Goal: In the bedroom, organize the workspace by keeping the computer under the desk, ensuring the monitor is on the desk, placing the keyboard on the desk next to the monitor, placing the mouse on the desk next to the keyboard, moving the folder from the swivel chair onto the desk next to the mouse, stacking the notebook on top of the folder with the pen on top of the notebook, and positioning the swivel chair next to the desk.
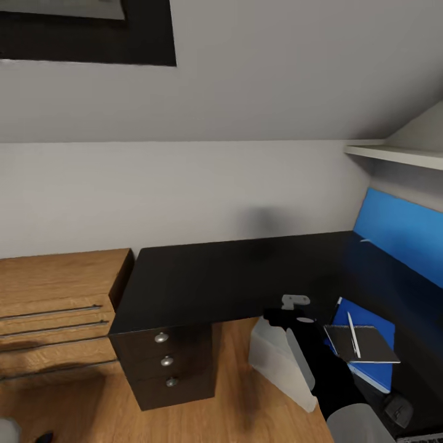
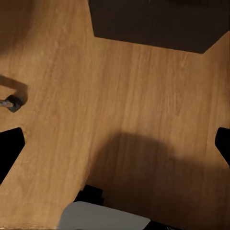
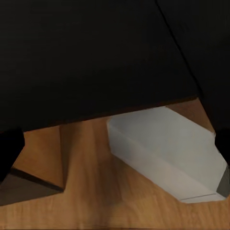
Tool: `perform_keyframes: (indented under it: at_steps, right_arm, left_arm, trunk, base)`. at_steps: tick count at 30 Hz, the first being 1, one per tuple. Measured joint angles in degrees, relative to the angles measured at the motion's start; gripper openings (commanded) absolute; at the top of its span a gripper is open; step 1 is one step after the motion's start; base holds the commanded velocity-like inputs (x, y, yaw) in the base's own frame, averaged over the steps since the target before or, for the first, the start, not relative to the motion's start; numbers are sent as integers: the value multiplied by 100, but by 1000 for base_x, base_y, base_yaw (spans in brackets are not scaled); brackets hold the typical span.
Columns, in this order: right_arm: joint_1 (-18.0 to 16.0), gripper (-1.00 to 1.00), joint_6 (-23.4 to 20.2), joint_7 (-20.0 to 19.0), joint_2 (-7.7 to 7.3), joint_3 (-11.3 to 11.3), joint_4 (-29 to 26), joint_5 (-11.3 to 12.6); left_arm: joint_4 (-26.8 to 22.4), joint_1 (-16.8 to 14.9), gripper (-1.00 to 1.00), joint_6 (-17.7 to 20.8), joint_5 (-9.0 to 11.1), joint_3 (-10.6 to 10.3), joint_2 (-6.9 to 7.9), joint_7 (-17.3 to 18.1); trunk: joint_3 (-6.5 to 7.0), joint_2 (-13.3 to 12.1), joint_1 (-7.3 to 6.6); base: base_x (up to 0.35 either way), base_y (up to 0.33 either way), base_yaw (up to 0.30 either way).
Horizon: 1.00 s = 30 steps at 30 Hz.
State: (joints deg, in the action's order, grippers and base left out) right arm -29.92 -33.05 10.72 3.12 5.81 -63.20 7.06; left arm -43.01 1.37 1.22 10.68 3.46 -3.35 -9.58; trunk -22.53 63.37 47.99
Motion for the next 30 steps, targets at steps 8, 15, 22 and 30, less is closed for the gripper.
perform_keyframes:
  at_steps: [8, 15, 22, 30]
  right_arm:
    - [94, 100, 7, -5, -2, 92, -119, -1]
    - [119, 100, 10, -8, -3, 132, -141, 0]
    - [123, 100, 10, -17, 4, 165, -119, 8]
    - [124, 100, 24, -52, -7, 163, -91, 15]
  left_arm:
    - [0, 0, 100, 0, 0, 7, 4, 0]
    - [0, 0, 100, 3, 0, 9, 4, 0]
    - [0, 0, 100, 5, 0, 9, 4, 0]
    - [17, 0, 100, -2, 0, 9, 15, -8]
  trunk:
    - [0, 0, 0]
    - [0, 0, 0]
    - [0, 0, -3]
    - [0, 0, -3]
  base:
    - [-324, 10, 279]
    - [-303, 94, 279]
    - [-96, 19, 279]
    - [-3, 0, 130]
